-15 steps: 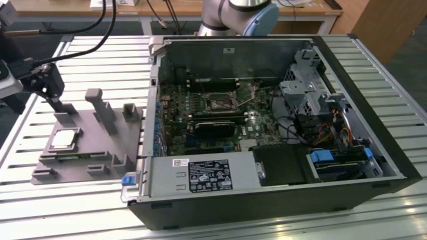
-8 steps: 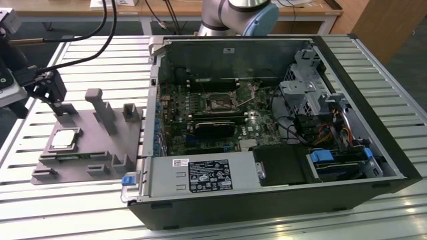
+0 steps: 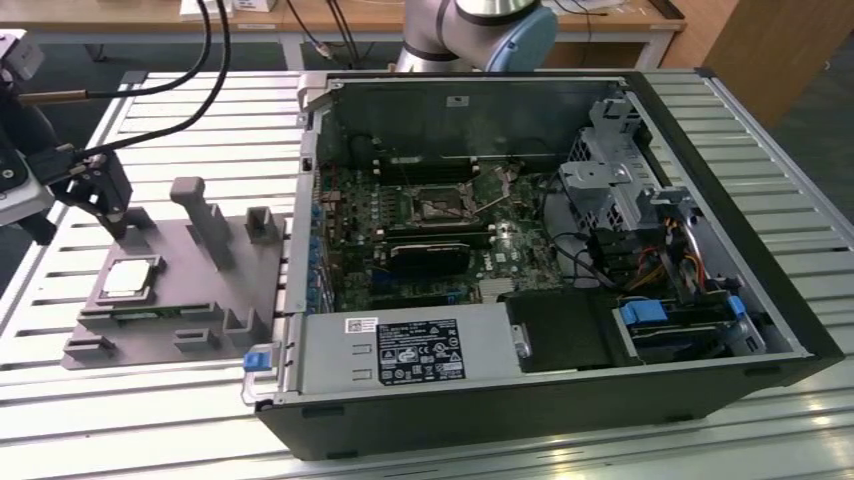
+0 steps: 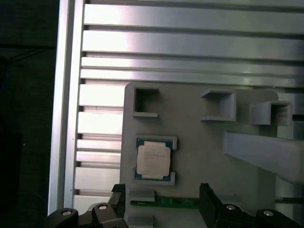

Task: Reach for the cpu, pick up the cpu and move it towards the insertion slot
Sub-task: 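Pick up the cpu and move it towards the insertion slot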

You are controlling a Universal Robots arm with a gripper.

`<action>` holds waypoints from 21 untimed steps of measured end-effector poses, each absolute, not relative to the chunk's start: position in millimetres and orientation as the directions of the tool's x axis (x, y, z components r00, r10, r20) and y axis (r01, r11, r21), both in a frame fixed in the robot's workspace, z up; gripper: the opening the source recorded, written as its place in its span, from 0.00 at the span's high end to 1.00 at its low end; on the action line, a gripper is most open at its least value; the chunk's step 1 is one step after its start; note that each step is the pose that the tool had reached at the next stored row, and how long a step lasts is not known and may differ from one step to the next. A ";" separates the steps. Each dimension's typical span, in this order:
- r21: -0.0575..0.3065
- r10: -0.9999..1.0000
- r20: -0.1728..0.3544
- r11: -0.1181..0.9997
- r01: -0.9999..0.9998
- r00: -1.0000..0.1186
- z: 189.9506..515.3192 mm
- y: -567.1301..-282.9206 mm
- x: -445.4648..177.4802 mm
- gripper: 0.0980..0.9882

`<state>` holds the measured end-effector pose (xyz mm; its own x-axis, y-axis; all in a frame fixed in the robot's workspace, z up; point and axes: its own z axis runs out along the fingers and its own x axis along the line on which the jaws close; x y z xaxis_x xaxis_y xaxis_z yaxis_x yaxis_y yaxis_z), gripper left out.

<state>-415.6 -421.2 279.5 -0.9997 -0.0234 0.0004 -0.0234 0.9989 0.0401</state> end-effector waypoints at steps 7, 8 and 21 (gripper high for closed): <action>0.041 -0.023 0.000 0.999 -0.023 -1.000 267.3 -421.3 -416.9 0.30; 0.041 -0.023 0.000 0.999 -0.023 -1.000 265.5 -421.3 -417.0 0.30; 0.041 -0.023 -0.001 0.999 -0.023 -1.000 244.4 -423.1 -417.2 0.30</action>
